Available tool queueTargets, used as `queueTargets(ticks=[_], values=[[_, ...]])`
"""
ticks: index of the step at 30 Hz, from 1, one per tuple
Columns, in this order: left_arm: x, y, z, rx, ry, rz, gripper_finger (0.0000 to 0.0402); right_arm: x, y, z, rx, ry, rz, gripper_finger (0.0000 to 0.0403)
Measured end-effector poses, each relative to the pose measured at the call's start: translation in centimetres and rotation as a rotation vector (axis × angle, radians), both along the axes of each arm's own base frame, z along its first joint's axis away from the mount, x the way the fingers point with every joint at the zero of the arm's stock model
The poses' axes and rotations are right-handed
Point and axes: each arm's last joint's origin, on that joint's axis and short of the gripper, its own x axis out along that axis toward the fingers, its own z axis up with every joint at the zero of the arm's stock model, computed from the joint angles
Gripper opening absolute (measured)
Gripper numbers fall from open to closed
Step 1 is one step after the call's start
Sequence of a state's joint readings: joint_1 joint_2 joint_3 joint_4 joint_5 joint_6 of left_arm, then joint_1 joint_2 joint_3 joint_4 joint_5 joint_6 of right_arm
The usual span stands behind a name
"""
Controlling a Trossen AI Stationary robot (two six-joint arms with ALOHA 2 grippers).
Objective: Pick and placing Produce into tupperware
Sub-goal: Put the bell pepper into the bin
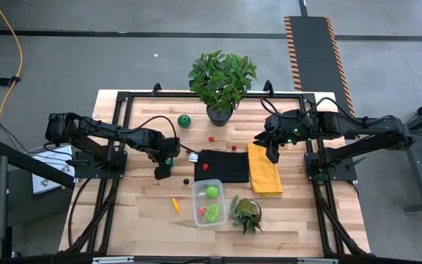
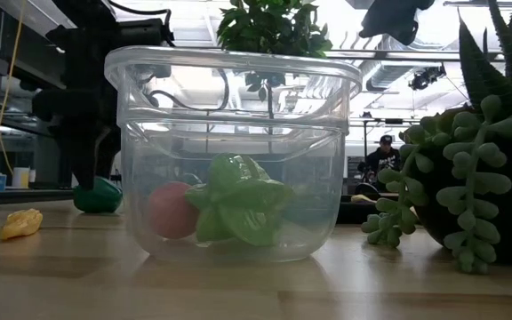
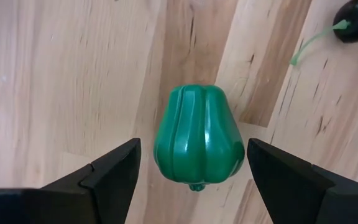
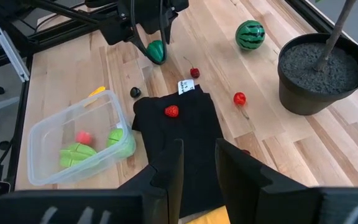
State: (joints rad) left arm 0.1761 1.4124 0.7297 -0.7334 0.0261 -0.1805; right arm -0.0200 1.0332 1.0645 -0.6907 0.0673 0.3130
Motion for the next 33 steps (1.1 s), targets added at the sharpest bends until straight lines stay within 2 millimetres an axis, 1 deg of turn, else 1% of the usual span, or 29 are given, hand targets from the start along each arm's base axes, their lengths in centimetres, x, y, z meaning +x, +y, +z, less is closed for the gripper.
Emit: queueTargets(ticks=[9, 16, 28, 30, 33], values=[[0.1, 0.1, -0.2, 0.016, 0.007, -0.028, 0.0285, 0.0, 0.0, 0.0, -0.001, 0.0, 0.001, 0.0083], [0.4, 0.1, -1.2, 0.01, 0.048, -0.018, 0.0285, 0.0, 0.0, 0.0, -0.001, 0.0, 0.001, 0.0083], [0.6, 0.2, -1.1, 0.032, 0.027, -0.005, 0.0284, 0.0, 0.0, 0.0, -0.003, 0.0, -0.003, 0.0083], [0.6, 0.2, -1.1, 0.032, 0.028, -0.003, 0.0282, 0.0, 0.0, 0.0, -0.003, 0.0, -0.003, 0.0083], [0.6, 0.2, -1.1, 0.034, 0.029, -0.002, 0.0267, 0.0, 0.0, 0.0, -0.004, 0.0, -0.005, 0.0083]])
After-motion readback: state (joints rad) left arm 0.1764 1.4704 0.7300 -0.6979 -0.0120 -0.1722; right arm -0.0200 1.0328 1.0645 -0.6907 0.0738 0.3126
